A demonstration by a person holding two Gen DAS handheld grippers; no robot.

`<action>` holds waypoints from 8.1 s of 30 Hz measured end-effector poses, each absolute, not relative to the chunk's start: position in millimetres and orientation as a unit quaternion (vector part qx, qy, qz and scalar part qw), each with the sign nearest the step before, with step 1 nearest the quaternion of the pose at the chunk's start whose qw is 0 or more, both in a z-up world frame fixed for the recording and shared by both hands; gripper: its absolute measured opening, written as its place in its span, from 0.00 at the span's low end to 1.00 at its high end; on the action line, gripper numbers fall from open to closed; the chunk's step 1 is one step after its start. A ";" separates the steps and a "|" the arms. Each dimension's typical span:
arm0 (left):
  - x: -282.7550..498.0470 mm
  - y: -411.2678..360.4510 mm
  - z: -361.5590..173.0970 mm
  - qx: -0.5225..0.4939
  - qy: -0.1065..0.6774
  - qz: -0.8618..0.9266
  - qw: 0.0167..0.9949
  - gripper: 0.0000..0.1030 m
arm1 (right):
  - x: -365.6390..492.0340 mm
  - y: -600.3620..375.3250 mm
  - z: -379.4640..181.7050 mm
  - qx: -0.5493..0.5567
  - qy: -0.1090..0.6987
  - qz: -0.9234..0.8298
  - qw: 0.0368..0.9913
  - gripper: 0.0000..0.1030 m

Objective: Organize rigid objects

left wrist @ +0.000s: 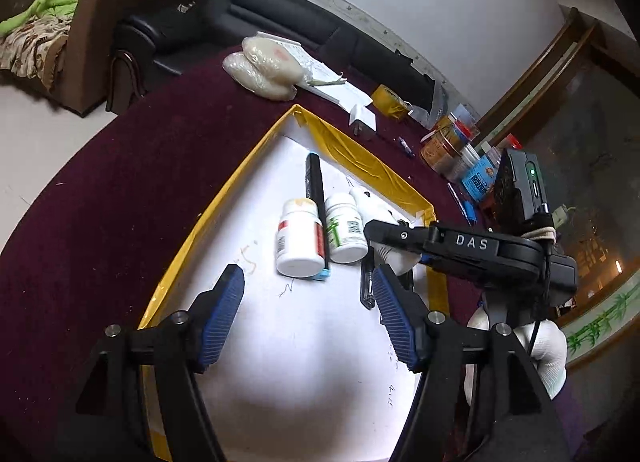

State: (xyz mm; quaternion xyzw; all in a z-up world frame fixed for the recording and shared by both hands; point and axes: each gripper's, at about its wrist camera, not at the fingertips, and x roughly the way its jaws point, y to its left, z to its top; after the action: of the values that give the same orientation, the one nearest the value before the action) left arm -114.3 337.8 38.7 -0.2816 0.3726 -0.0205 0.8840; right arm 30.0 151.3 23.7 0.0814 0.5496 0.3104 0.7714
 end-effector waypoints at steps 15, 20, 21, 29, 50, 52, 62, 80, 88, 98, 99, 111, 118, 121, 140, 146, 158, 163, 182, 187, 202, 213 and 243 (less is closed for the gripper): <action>-122.9 330.2 44.3 -0.282 0.364 -0.017 0.887 0.64 | 14.6 139.6 39.5 0.102 0.527 0.355 0.766 0.51; -127.2 324.5 49.5 -0.276 0.360 -0.015 0.891 0.64 | 7.4 84.2 63.8 0.118 0.477 0.332 0.806 0.51; -127.8 323.1 50.0 -0.273 0.359 -0.014 0.892 0.64 | 6.5 72.1 68.2 0.121 0.466 0.324 0.815 0.51; -122.3 289.9 50.7 -0.253 0.374 -0.027 0.892 0.64 | -19.9 -43.3 106.5 0.090 0.312 0.184 0.928 0.71; -70.8 97.0 62.9 -0.086 0.443 -0.162 0.878 0.64 | 13.1 -275.9 20.2 0.267 0.349 -0.004 0.898 0.73; -58.3 70.4 70.0 -0.048 0.435 -0.172 0.883 0.64 | 12.4 -275.2 16.8 0.274 0.355 0.008 0.894 0.73; 29.3 -37.6 55.3 0.141 0.394 -0.237 0.877 0.63 | 12.5 -283.0 3.1 0.300 0.377 0.019 0.876 0.73; 56.5 -66.9 17.8 0.188 0.402 -0.249 0.861 0.11 | 18.1 -266.2 4.9 0.235 0.387 -0.002 0.891 0.73; 21.2 -39.8 20.6 0.127 0.444 -0.270 0.845 0.11 | 17.7 -265.3 4.9 0.230 0.387 -0.003 0.893 0.73; -34.7 -33.4 26.3 0.098 0.449 -0.291 0.839 0.34 | 17.4 -264.0 4.6 0.227 0.388 -0.005 0.893 0.73; -33.4 -36.4 26.7 0.103 0.445 -0.285 0.843 0.34 | 17.3 -263.8 4.7 0.228 0.387 -0.004 0.893 0.73; -32.8 -58.5 15.0 0.109 0.426 -0.284 0.852 0.11 | 17.9 -261.7 4.8 0.227 0.386 0.000 0.894 0.77; -59.1 -0.8 43.1 -0.024 0.399 -0.301 0.866 0.11 | 19.2 -259.8 4.4 0.221 0.386 0.000 0.896 0.78; -72.9 23.5 52.7 -0.073 0.382 -0.305 0.869 0.11 | 19.1 -261.2 4.4 0.225 0.384 0.001 0.895 0.78; -100.9 142.3 60.7 -0.181 0.333 -0.274 0.884 0.12 | 74.4 -106.4 29.4 -0.007 0.482 0.041 0.875 0.62; -110.4 203.3 55.5 -0.214 0.330 -0.213 0.895 0.12 | 89.7 -111.1 20.5 0.026 0.491 0.037 0.870 0.47; -124.2 268.6 18.8 -0.278 0.355 -0.130 0.883 0.12 | 82.9 -127.4 10.3 0.049 0.484 0.025 0.873 0.12; -129.9 272.4 17.6 -0.273 0.365 -0.105 0.884 0.12 | 60.0 -138.9 22.4 0.103 0.467 0.057 0.877 0.12; -134.5 290.0 22.5 -0.258 0.364 -0.020 0.895 0.46 | -61.9 74.9 50.6 0.039 0.488 0.380 0.785 0.13; -145.9 307.2 35.1 -0.252 0.331 0.003 0.909 0.51 | -69.9 119.5 33.0 0.001 0.509 0.379 0.773 0.13; -144.7 324.6 40.9 -0.279 0.311 -0.004 0.909 0.62 | -56.1 64.3 55.7 0.001 0.456 0.317 0.832 0.35; -107.9 226.9 74.1 -0.179 0.331 -0.087 0.923 0.63 | -14.7 -132.3 75.5 0.006 0.366 0.085 0.927 0.54; 49.5 -36.9 23.4 0.013 0.469 -0.172 0.866 0.11 | 6.4 -300.4 23.2 0.274 0.382 0.107 0.876 0.55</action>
State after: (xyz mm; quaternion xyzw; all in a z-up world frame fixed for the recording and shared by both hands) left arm 49.5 -36.9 23.4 0.0133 0.4690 -0.1719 0.8662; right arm 6.4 -300.4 23.2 0.2738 0.3819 0.1074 0.8761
